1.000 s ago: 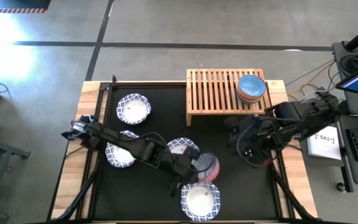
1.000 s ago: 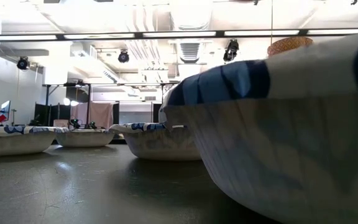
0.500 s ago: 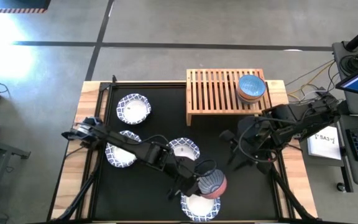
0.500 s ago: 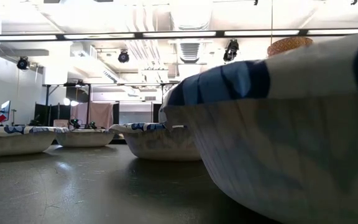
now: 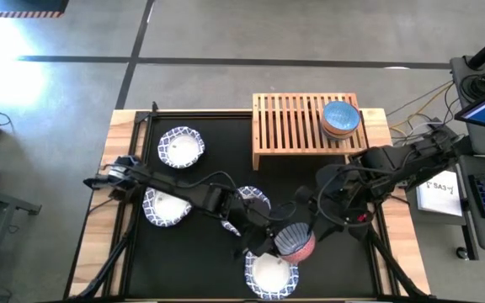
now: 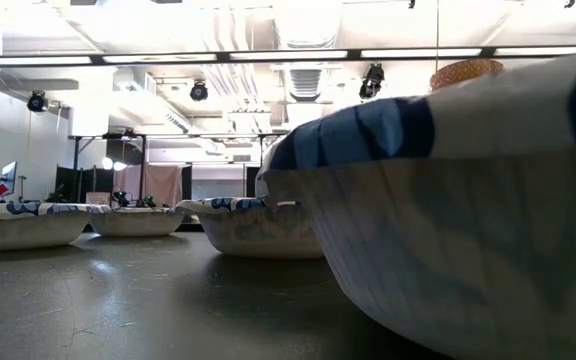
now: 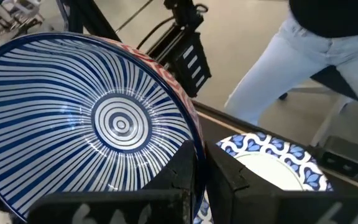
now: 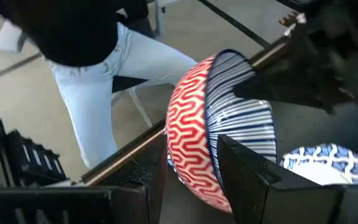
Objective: Place and stack bowls onto a shelf
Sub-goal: Stack the blue bowl on top of the light blue bowl on the shelf
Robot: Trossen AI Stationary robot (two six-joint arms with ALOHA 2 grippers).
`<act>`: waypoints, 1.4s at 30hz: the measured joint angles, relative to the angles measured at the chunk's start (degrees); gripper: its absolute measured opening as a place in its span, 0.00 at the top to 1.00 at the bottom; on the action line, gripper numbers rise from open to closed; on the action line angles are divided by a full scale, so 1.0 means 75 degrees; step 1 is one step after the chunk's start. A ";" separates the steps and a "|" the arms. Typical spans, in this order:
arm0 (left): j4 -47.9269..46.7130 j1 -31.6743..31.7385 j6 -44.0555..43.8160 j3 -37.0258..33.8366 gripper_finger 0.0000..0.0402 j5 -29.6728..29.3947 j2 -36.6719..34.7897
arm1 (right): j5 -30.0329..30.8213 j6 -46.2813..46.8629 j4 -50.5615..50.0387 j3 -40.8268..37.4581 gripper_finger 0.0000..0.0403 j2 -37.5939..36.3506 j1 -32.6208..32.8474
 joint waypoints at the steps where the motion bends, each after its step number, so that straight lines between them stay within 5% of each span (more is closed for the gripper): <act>1: 0.0021 0.0041 0.0003 0.0000 1.00 0.0082 0.0000 | -0.0002 -0.0105 -0.0007 0.0000 0.68 0.0014 0.0036; 9: 0.0367 0.0313 0.0247 0.0000 1.00 0.0799 0.0000 | -0.0529 -0.0484 0.0177 0.0000 0.68 0.0172 0.0130; 28: 0.0010 0.0384 0.0680 -0.0003 1.00 0.0815 -0.0009 | -0.0637 -0.0817 0.0307 0.0003 0.84 0.0675 0.0141; 42: 0.0268 0.0378 0.0219 -0.0003 0.96 0.0566 -0.0009 | -0.0995 -0.0518 0.0323 0.0003 0.86 0.0643 0.0138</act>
